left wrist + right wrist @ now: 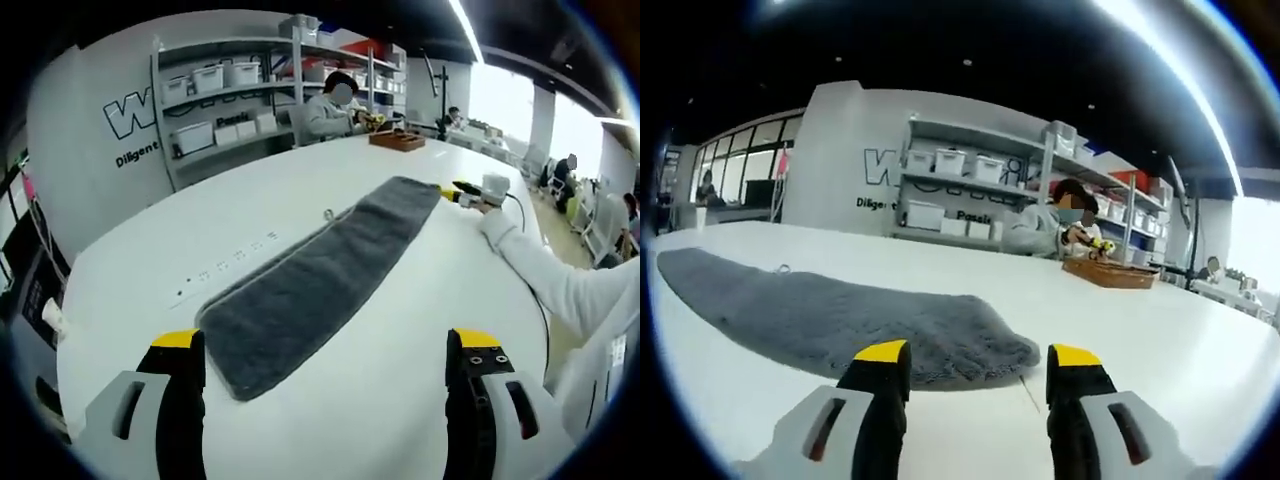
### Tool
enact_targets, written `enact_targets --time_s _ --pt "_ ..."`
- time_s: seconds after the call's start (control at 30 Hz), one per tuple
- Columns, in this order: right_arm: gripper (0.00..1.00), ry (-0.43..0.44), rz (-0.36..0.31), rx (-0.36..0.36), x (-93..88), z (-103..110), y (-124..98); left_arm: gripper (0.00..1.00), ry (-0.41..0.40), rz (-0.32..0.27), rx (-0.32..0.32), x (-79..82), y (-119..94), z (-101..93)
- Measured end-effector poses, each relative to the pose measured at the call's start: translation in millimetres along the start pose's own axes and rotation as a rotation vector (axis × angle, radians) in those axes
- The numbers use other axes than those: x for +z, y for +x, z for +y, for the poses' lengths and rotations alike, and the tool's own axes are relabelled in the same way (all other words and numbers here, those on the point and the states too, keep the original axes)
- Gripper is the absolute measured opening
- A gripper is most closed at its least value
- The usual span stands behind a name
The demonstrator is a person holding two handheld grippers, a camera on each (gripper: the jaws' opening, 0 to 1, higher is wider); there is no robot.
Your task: Open the folded towel by lifting each exposed corner and separating the folded layers until the towel lies flat within the target outline without major curled edges
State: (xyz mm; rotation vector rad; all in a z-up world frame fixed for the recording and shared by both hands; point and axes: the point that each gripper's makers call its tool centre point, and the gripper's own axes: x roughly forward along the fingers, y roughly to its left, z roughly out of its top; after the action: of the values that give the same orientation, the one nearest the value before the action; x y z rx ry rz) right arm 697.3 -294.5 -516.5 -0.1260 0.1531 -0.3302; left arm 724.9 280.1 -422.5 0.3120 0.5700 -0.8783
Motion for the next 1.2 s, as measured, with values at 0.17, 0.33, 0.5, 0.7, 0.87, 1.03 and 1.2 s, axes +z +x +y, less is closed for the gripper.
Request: enact_targets --time_s 0.17,0.33,0.5,0.7,0.87,1.03,1.2 --pt "0.72 0.024 0.003 0.043 3.9 18 -22 0.98 -0.011 -0.044 0.020 2.6 -16 5.4" --pt "0.87 0.072 -0.005 0.050 9.0 26 -42 0.99 -0.024 -0.066 0.080 4.1 -28 15.9" --pt "0.99 0.100 -0.003 0.047 8.2 33 -58 0.99 -0.028 -0.091 0.092 7.7 -36 15.6" --pt "0.99 0.134 0.002 0.051 4.2 37 -69 0.99 -0.016 -0.109 0.089 13.8 -39 9.7" --pt "0.99 0.150 -0.005 0.048 3.4 39 -77 0.99 -0.013 -0.118 0.087 14.0 -39 7.3" --pt "0.99 0.159 -0.017 0.066 4.7 46 -82 0.99 0.010 -0.043 0.071 -5.1 -29 8.4" --pt "0.99 0.151 -0.014 0.082 5.0 52 -83 0.99 -0.003 -0.064 0.017 -16.3 -21 10.3"
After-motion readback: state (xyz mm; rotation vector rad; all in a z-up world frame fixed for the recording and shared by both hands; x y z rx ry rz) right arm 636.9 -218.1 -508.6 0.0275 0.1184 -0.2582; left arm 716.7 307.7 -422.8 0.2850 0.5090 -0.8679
